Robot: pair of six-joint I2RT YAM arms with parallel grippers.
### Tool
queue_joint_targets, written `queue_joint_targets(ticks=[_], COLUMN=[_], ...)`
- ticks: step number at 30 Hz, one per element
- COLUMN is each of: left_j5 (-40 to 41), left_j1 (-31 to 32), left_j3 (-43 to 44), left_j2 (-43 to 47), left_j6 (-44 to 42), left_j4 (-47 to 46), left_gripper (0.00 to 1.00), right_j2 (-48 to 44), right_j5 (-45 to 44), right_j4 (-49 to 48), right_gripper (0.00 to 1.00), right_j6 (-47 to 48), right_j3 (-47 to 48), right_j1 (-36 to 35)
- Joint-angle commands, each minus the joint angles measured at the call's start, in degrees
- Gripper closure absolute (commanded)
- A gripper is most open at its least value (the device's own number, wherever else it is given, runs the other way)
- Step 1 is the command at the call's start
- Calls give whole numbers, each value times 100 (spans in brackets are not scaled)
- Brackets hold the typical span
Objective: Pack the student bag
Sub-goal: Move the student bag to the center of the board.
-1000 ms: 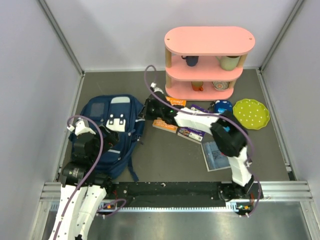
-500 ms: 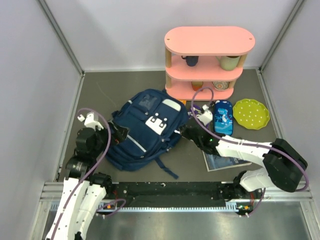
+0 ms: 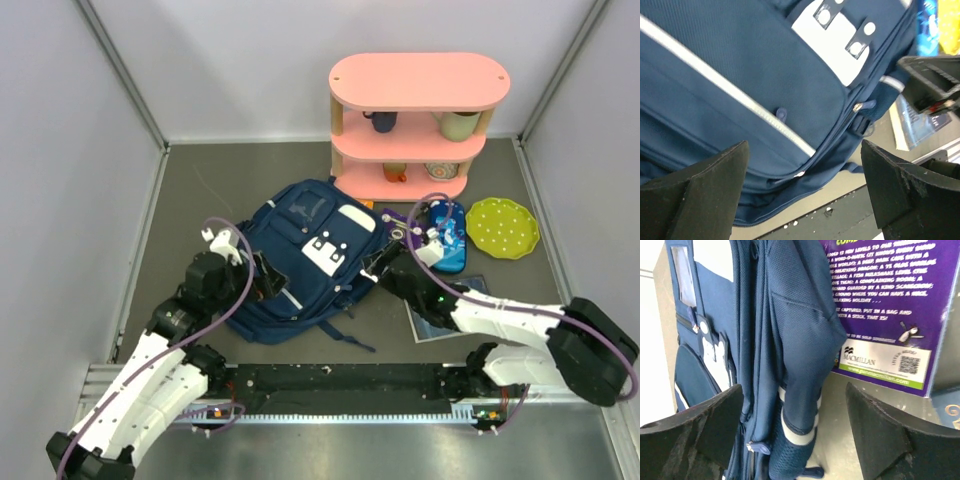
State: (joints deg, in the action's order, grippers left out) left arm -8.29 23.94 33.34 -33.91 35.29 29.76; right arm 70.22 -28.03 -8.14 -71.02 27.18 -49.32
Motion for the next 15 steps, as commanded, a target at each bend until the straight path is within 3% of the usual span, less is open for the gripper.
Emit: queue_joint_targets(ticks=[1, 7, 15], left_j5=[706, 654, 346], left_j1=[321, 330, 330], left_j3=[-442, -504, -609], left_j2=[200, 131, 113], left_j6=[751, 515, 355], left_j4=[-181, -225, -488], left_gripper=[4, 4, 3], right_j2=[-788, -755, 1150], right_j5=[734, 2959, 5111], right_j4=[-425, -1374, -1759], right_gripper=[11, 9, 10], right_j6=[615, 1581, 2110], right_j3=[-379, -600, 525], right_j1=[526, 2065, 2673])
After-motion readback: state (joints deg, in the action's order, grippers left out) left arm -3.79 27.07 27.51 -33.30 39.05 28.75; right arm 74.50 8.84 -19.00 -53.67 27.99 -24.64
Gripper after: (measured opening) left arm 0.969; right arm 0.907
